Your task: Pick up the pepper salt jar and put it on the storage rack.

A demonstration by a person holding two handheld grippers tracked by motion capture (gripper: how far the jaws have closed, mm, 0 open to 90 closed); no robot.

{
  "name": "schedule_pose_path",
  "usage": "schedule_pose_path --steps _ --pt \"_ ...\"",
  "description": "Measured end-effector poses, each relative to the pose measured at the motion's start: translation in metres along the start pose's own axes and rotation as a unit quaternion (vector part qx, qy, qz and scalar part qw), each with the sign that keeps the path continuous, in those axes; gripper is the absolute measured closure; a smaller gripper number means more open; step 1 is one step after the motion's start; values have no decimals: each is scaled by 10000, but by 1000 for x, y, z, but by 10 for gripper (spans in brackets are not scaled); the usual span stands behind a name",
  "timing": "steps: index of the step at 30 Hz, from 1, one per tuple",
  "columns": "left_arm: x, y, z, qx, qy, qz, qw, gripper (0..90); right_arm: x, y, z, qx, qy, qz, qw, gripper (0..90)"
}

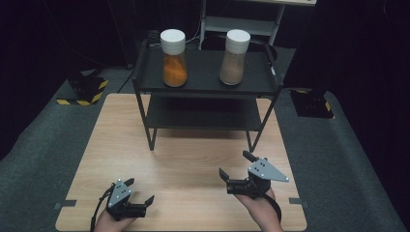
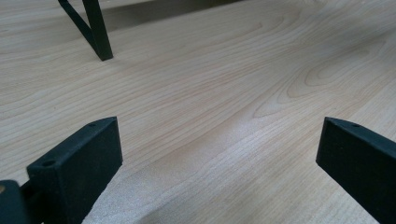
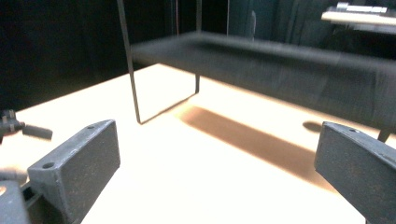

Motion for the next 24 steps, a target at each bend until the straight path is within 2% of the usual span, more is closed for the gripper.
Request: schedule_pose_path --steps 4,13,17,21,24 --pt "0 0 0 -21 -17 -11 10000 5 1 1 21 -169 -36 12 9999 0" --pt "1 -1 -1 -56 -71 -22 10000 5 5 -5 55 -498 -91 58 9987 0" --pt "5 -2 -1 -112 -179 -78 9997 5 7 -13 70 -784 -86 18 9969 0" --pt "6 -3 -2 -168 -217 -91 9996 6 2 -18 85 -986 79 102 9950 0" --pt "7 -4 -2 -178 -267 -105 9994 7 -1 -19 90 -1079 208 203 9937 0"
Point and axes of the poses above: each handheld gripper's, and its own axes: y roughly backward along the jaws, z roughly out of its underside, x roughly to its right, the point moved 7 cm from there along -y, roughly forward along the jaws, and after that the axes turned 13 degrees about z, right-handed, at the moved point
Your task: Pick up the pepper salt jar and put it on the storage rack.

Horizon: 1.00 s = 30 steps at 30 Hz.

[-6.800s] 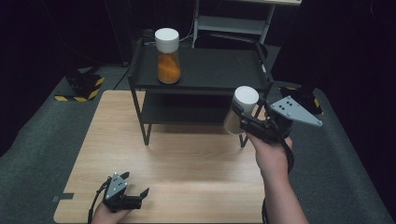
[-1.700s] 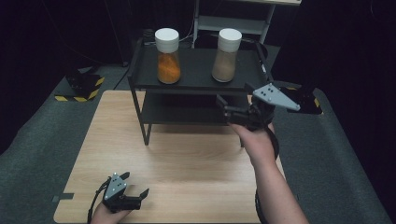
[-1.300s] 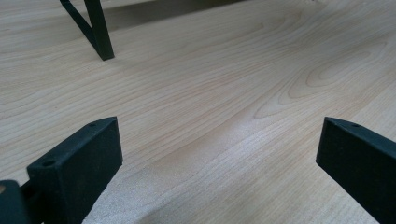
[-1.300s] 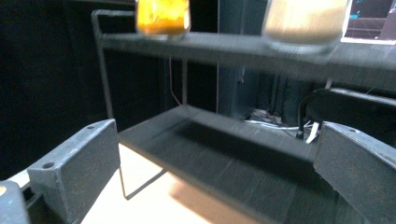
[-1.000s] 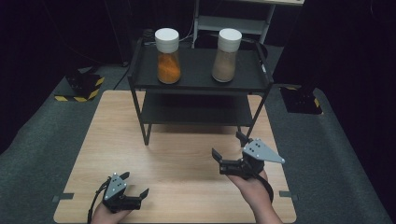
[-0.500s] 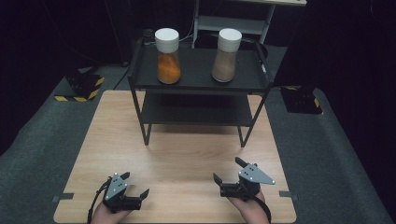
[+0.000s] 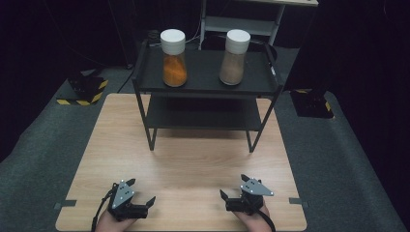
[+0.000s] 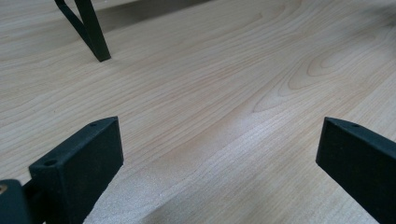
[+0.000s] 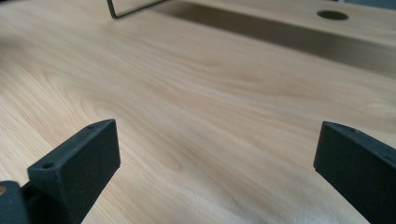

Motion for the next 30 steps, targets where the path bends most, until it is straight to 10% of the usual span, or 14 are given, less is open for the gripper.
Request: schedule_pose_path --steps 17,30 --pt "14 -3 0 -109 -420 -96 9990 7 -7 11 7 57 164 71 9998 0" --pt "0 -2 0 29 -259 273 9993 21 -7 12 9 161 45 158 9997 0"
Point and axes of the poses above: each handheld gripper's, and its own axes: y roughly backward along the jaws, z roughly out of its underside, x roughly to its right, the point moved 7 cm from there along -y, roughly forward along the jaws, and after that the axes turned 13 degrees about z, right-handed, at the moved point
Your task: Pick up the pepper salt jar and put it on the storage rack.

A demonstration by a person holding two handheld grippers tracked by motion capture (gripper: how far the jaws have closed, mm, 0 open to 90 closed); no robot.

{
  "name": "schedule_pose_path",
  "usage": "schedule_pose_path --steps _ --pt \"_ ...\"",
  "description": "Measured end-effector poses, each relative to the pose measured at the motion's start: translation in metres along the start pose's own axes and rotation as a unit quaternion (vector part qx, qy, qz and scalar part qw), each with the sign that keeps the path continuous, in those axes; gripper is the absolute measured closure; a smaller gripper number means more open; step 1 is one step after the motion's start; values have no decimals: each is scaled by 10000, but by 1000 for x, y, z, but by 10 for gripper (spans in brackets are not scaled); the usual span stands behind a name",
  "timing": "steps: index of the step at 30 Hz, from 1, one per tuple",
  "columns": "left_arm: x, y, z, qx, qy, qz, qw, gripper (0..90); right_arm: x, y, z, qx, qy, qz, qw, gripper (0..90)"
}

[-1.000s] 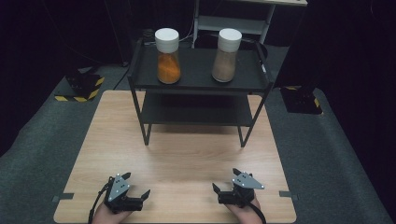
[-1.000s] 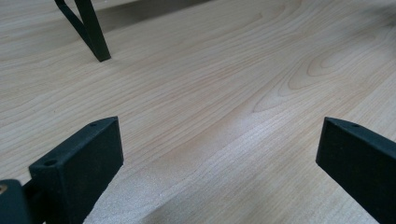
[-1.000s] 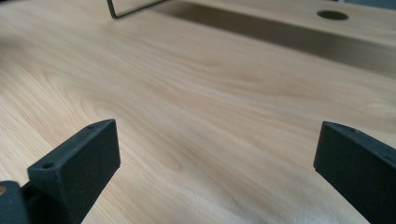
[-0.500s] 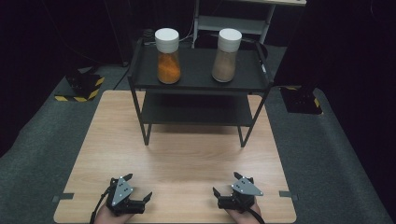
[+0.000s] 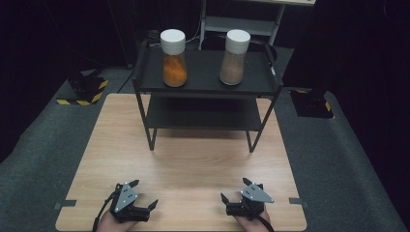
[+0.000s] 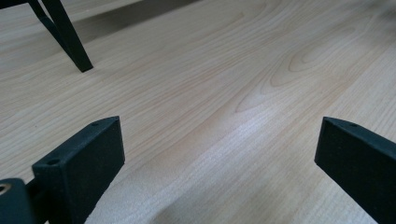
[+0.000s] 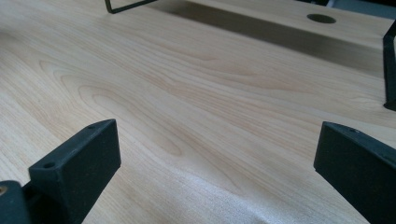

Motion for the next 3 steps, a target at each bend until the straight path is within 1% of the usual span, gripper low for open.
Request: schedule_pose_path --steps 3 --pt "-5 0 1 125 81 83 9999 30 1 1 1 39 -34 20 10000 0"
Point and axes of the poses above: each handheld gripper's, and its own axes: y roughly backward along the jaws, z roughly out of its underside, x roughly to its right, the point moved 7 cm from there along -y, roughly forward along the jaws, and after that the axes turned 13 degrees about z, right-handed, at the moved point
